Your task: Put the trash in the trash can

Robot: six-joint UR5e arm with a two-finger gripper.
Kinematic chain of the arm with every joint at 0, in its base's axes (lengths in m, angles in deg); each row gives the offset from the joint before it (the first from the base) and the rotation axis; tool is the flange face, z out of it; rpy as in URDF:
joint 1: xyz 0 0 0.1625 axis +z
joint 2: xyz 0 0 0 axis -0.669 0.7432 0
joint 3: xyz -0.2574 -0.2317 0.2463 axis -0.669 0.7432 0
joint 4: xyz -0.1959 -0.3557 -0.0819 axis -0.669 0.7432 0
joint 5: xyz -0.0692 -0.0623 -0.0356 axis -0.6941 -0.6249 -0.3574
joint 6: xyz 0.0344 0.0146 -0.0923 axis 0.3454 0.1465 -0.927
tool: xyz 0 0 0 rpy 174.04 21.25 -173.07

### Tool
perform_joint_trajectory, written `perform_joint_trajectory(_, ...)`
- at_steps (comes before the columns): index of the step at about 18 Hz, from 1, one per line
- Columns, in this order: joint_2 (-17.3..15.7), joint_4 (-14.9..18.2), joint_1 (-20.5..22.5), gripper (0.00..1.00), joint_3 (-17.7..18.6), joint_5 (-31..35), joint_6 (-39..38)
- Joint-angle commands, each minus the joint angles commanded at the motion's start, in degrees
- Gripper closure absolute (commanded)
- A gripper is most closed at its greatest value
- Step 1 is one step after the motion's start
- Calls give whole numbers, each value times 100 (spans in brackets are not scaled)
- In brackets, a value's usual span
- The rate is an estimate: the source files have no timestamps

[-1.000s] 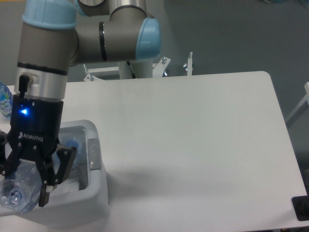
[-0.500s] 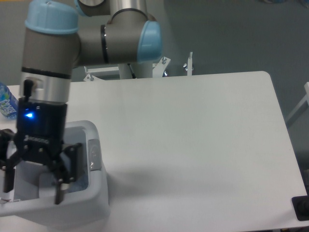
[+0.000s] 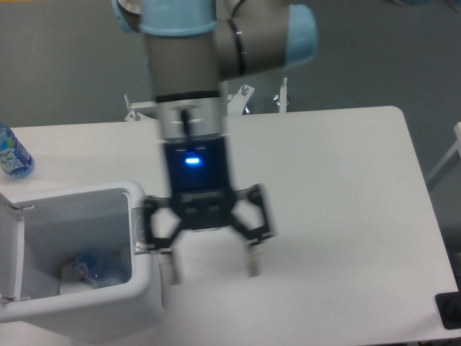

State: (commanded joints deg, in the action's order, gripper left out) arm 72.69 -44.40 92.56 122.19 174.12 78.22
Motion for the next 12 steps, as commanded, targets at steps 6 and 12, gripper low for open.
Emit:
perform_joint_trajectory(6, -756, 1731, 194, 0, 598, 492, 2030)
perform_joint_trajectory(12, -1126, 2753, 396, 0, 616, 555, 3388)
